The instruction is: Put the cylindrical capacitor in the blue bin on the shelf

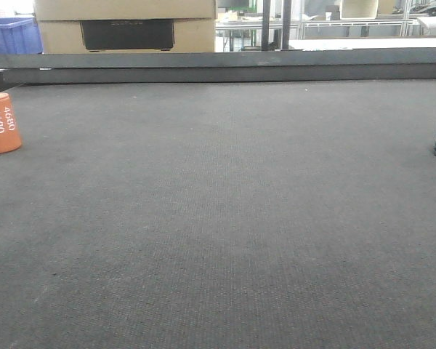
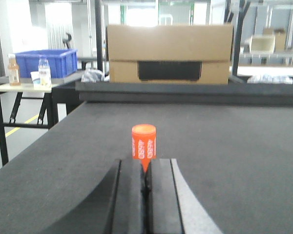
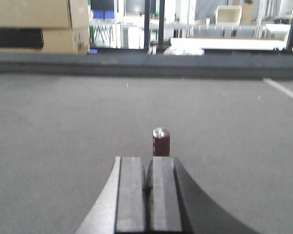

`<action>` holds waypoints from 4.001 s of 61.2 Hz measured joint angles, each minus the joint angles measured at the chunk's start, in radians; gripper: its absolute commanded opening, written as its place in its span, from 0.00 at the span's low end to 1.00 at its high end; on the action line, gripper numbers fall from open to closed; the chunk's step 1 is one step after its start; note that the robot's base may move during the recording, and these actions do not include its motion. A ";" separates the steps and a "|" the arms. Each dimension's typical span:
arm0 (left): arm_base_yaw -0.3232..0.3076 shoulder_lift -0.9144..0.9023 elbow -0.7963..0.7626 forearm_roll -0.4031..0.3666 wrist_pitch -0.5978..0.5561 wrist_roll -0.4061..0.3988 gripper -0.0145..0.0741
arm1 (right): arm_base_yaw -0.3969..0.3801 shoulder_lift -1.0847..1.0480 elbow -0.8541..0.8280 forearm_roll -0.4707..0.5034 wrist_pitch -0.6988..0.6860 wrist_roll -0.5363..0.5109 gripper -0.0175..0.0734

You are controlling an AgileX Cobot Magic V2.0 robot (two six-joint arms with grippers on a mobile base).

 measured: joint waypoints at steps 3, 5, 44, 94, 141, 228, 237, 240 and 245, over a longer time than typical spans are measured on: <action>0.000 0.000 0.000 -0.017 -0.012 0.000 0.04 | 0.000 0.000 0.000 0.000 -0.031 0.000 0.01; 0.000 0.000 0.000 -0.036 -0.023 0.000 0.04 | 0.000 0.000 0.000 0.000 -0.054 0.000 0.01; 0.000 0.253 -0.622 -0.068 0.301 -0.001 0.38 | 0.000 0.301 -0.706 0.008 0.224 0.000 0.32; -0.047 0.519 -0.744 -0.073 0.418 -0.001 0.85 | 0.000 0.996 -0.569 0.008 0.000 0.000 0.82; -0.047 0.519 -0.746 -0.074 0.418 -0.002 0.85 | 0.000 1.721 -0.485 0.085 -1.018 0.000 0.82; -0.047 0.670 -0.721 0.034 0.342 -0.004 0.85 | 0.000 1.773 -0.676 0.117 -0.897 0.000 0.01; -0.047 0.835 -0.669 0.039 0.242 -0.005 0.85 | 0.009 1.574 -0.676 0.105 -0.744 0.000 0.01; -0.047 0.890 -0.651 0.039 0.180 -0.005 0.85 | 0.013 1.518 -0.676 0.099 -0.701 0.000 0.01; -0.047 1.015 -0.615 0.039 0.045 -0.005 0.85 | 0.025 1.413 -0.676 0.093 -0.619 0.000 0.01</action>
